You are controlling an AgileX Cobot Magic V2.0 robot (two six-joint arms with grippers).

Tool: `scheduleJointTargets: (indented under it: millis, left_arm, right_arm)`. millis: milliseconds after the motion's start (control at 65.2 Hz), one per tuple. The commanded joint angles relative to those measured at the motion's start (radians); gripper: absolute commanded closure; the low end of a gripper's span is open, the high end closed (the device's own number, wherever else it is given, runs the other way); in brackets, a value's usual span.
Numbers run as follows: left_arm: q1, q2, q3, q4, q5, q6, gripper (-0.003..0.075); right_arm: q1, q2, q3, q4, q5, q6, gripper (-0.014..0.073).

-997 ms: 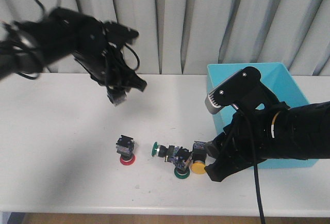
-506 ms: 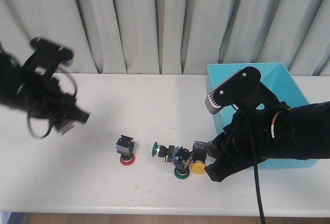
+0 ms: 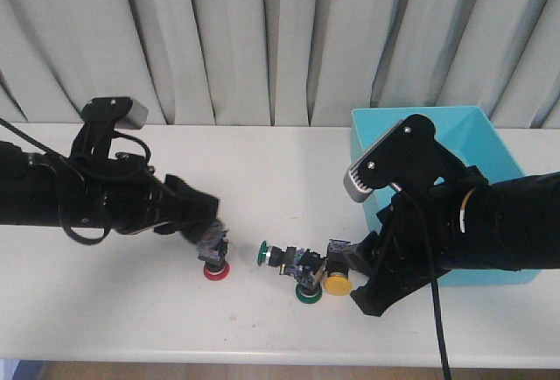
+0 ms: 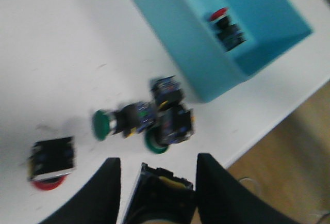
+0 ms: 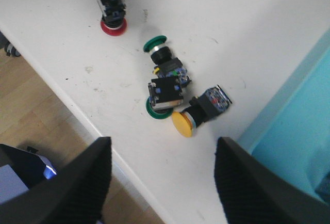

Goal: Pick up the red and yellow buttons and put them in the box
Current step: 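Lift the yellow button with the left gripper toward the right gripper, then grasp the yellow button with the right gripper, open left gripper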

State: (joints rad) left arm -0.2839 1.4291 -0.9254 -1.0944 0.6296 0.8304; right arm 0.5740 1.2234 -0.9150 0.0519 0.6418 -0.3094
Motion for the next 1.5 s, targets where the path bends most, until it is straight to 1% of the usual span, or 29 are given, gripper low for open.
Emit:
scheduleJointTargets:
  millis: [0, 92, 169, 199, 215, 276, 368, 475, 521, 644, 721, 813, 966, 1043, 1120, 1273, 1365, 1426, 1488]
  left_arm:
    - [-0.005, -0.020, -0.023, -0.292, 0.085, 0.154, 0.0567]
    - [-0.005, -0.011, -0.023, -0.385, 0.126, 0.173, 0.0567]
    - [-0.005, -0.007, -0.023, -0.418, 0.137, 0.173, 0.0567]
    - [-0.005, -0.007, -0.023, -0.428, 0.138, 0.173, 0.0567]
    - [-0.005, -0.007, -0.023, -0.432, 0.138, 0.173, 0.0567]
    - [-0.005, -0.007, -0.023, -0.444, 0.144, 0.172, 0.0567]
    - [-0.004, -0.007, -0.023, -0.473, 0.156, 0.171, 0.0567]
    - [-0.004, -0.007, -0.023, -0.485, 0.163, 0.170, 0.0567]
    - [-0.004, -0.007, -0.023, -0.485, 0.163, 0.165, 0.0567]
    - [-0.004, -0.007, -0.023, -0.493, 0.163, 0.165, 0.0567]
    - [-0.004, -0.007, -0.023, -0.500, 0.163, 0.165, 0.0566]
    - [-0.004, -0.007, -0.023, -0.507, 0.163, 0.165, 0.0566]
    - [-0.004, -0.007, -0.023, -0.507, 0.163, 0.165, 0.0566]
    - [-0.004, -0.007, -0.023, -0.507, 0.163, 0.165, 0.0566]
    - [-0.004, -0.007, -0.023, -0.507, 0.163, 0.165, 0.0566]
    - [-0.004, -0.007, -0.023, -0.507, 0.162, 0.165, 0.0566]
    - [-0.004, -0.007, -0.023, -0.507, 0.158, 0.165, 0.0566]
    - [-0.004, -0.007, -0.023, -0.507, 0.157, 0.165, 0.0566]
    - [-0.004, -0.007, -0.023, -0.507, 0.155, 0.166, 0.0566]
  right_arm:
    - [0.001, -0.018, -0.025, 0.078, -0.075, -0.128, 0.0070]
    - [0.001, -0.018, -0.025, 0.186, -0.096, -0.259, 0.0020]
    - [0.001, -0.014, -0.025, 0.270, -0.123, -0.398, 0.0015]
    - [0.005, -0.010, -0.025, 0.296, -0.131, -0.434, 0.0017]
    - [0.011, -0.005, -0.025, 0.307, -0.146, -0.480, 0.0018]
    - [0.037, 0.018, -0.025, 0.318, -0.181, -0.565, 0.0025]
    - [0.087, 0.068, -0.025, 0.320, -0.307, -0.623, 0.0041]
    - [0.119, 0.123, -0.025, 0.320, -0.459, -0.632, 0.0055]
    - [0.120, 0.141, -0.025, 0.321, -0.490, -0.632, 0.0057]
    - [0.122, 0.173, -0.025, 0.323, -0.541, -0.632, 0.0057]
    - [0.151, 0.186, -0.025, 0.319, -0.581, -0.642, 0.0059]
    - [0.189, 0.194, -0.025, 0.319, -0.632, -0.686, 0.0059]
    - [0.197, 0.195, -0.025, 0.323, -0.642, -0.684, 0.0068]
    - [0.197, 0.195, -0.025, 0.324, -0.642, -0.681, 0.0095]
    - [0.197, 0.195, -0.025, 0.324, -0.642, -0.679, 0.0141]
    - [0.197, 0.195, -0.025, 0.324, -0.642, -0.679, 0.0293]
    - [0.197, 0.195, -0.025, 0.324, -0.642, -0.679, 0.0357]
    - [0.197, 0.195, -0.025, 0.324, -0.642, -0.679, 0.0375]
    - [0.197, 0.195, -0.025, 0.324, -0.642, -0.679, 0.0373]
